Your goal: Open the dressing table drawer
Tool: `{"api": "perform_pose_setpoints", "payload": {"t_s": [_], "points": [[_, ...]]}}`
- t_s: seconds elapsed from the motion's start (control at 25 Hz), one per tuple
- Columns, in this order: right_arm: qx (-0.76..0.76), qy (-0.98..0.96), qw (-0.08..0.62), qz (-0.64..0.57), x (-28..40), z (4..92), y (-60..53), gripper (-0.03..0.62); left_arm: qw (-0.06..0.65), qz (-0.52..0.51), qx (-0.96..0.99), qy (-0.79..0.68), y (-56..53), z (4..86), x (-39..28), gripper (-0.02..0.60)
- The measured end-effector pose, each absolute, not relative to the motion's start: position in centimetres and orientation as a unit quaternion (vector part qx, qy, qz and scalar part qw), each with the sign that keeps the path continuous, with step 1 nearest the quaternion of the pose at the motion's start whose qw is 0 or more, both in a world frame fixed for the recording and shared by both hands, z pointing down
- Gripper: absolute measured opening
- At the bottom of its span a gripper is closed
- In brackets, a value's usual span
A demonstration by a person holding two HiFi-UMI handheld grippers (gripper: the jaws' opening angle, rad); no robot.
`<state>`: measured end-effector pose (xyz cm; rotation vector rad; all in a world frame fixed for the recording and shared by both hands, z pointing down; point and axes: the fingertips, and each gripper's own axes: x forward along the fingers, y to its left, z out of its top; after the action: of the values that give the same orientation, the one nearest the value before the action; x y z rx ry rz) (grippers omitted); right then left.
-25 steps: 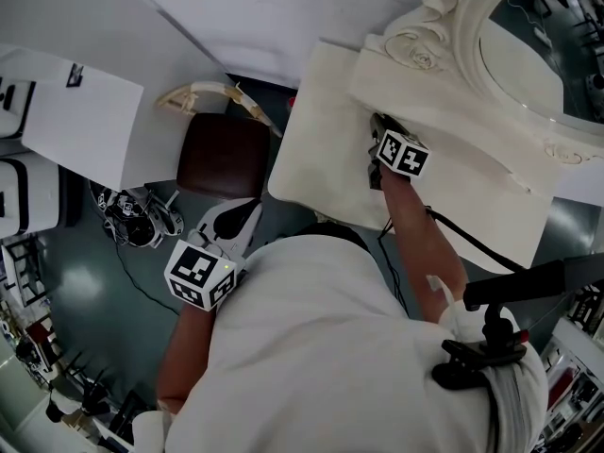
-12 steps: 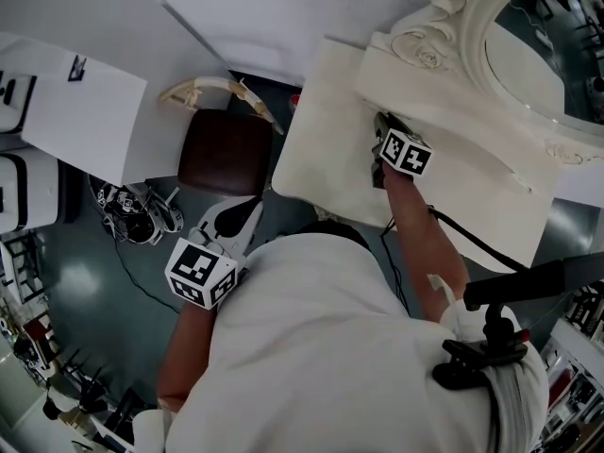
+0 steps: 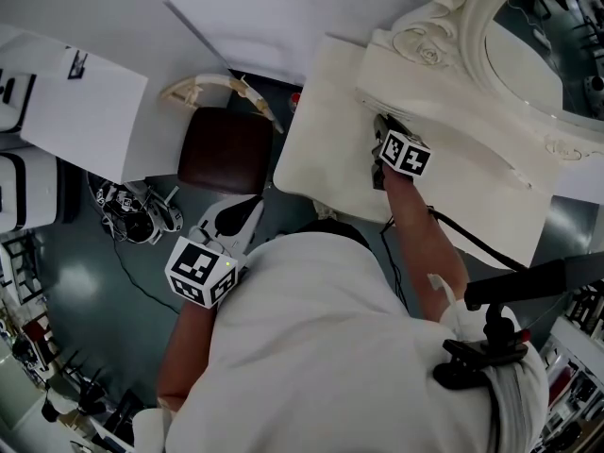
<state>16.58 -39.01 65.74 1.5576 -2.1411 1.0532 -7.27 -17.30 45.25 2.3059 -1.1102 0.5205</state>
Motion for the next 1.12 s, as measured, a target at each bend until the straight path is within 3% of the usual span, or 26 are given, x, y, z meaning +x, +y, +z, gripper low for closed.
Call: {"api": "perform_pose_setpoints", "payload": {"t_s": [1.12], "points": [[0.546, -0.74, 0.157, 0.361, 15.7, 65.3, -35.3, 0.092, 0.258, 0.184, 0.858, -0.405, -14.3, 44.7, -8.8, 0.003]]}}
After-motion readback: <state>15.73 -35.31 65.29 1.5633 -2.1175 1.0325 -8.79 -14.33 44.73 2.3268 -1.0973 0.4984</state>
